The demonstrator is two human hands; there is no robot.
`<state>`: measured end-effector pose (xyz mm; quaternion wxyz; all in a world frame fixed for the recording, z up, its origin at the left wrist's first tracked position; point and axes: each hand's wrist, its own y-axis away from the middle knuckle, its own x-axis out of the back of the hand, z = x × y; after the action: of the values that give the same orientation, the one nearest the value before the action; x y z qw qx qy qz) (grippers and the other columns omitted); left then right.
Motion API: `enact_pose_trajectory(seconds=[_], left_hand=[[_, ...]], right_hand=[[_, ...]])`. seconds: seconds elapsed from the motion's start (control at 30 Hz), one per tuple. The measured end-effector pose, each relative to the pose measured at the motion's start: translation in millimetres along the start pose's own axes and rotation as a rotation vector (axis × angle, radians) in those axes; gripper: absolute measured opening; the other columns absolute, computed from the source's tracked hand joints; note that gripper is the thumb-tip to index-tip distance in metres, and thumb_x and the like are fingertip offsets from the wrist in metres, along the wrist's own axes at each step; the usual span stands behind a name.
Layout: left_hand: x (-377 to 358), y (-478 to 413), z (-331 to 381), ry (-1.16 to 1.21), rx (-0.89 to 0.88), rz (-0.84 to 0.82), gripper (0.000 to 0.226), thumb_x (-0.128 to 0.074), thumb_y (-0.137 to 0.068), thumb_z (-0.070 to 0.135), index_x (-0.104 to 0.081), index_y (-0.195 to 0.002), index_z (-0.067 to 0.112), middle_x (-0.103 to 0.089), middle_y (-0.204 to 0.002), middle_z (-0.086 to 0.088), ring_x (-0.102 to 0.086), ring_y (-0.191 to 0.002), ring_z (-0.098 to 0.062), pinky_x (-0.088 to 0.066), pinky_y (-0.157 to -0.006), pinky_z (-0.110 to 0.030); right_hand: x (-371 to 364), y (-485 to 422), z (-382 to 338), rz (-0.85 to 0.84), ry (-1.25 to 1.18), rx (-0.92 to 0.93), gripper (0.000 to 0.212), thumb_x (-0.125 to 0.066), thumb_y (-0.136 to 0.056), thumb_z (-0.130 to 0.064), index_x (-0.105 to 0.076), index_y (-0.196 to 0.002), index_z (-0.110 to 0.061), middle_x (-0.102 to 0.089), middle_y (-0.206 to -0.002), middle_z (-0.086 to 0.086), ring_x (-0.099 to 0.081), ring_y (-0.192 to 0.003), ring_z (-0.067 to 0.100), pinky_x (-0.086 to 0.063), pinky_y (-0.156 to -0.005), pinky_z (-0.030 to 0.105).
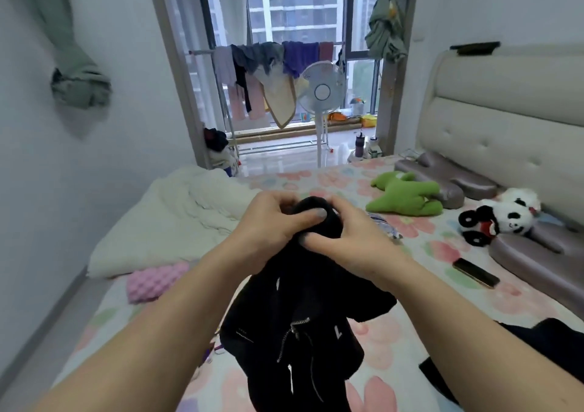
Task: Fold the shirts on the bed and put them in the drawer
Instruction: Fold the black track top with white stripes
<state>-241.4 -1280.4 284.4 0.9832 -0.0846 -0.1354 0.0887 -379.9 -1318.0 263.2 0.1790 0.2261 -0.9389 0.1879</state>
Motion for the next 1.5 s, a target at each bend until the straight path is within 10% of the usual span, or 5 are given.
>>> enact_pose_trajectory(seconds=[0.33,0.6,0.9,1.23,1.5], left_hand=[[102,26,-61,-0.672,0.140,-0.097,0.010,-0.053,-0.075,-0.003,-0.062,-0.080,0.000,-0.054,-0.068,-0.006,-0.049,-0.067,-0.017,-0.042,-0.062,-0.030],[102,12,-54,-0.438,0.218,-0.011,0.020,-0.049,-0.080,0.008,-0.069,-0.085,0.004,-0.068,-0.086,-0.015,-0.059,-0.083,-0.023,-0.046,-0.091,-0.046],[17,-16,9,0.096,0.327,-0.256,0.060,-0.084,-0.053,0.035,-0.063,-0.109,0.027,-0.063,-0.116,-0.012,-0.064,-0.099,-0.029,-0.053,-0.076,-0.034],[-113,-52,30,-0.129,0.166,-0.032,0.030,-0.047,-0.085,-0.013,-0.056,-0.071,0.013,-0.052,-0.070,-0.013,-0.048,-0.065,-0.022,-0.037,-0.057,-0.028],[-165,-68,65,0.140,-0.016,-0.125,0.024,-0.070,-0.077,0.023,-0.067,-0.086,0.001,-0.066,-0.078,-0.010,-0.065,-0.073,-0.018,-0.051,-0.066,-0.024]], right_hand=[[36,-32,-15,0.461,0.076,-0.083,0.016,-0.059,-0.080,-0.025,-0.063,-0.076,-0.010,-0.060,-0.067,0.002,-0.053,-0.062,0.016,-0.041,-0.051,0.025],[79,-15,20,0.280,0.220,-0.144,0.022,-0.062,-0.083,-0.027,-0.065,-0.082,-0.005,-0.069,-0.085,0.019,-0.061,-0.070,0.023,-0.045,-0.063,0.033],[198,6,82,-0.259,-0.088,-0.138,0.038,-0.069,-0.070,-0.035,-0.069,-0.100,-0.011,-0.073,-0.099,0.003,-0.069,-0.090,0.014,-0.051,-0.069,0.015],[231,0,92,0.347,0.136,-0.093,0.040,-0.075,-0.074,-0.021,-0.041,-0.053,-0.017,-0.042,-0.047,-0.010,-0.043,-0.041,-0.001,-0.028,-0.039,0.013],[163,18,36,0.012,-0.054,0.061,0.019,-0.049,-0.081,-0.008,-0.052,-0.087,-0.025,-0.055,-0.079,-0.010,-0.053,-0.069,0.003,-0.042,-0.066,0.013]])
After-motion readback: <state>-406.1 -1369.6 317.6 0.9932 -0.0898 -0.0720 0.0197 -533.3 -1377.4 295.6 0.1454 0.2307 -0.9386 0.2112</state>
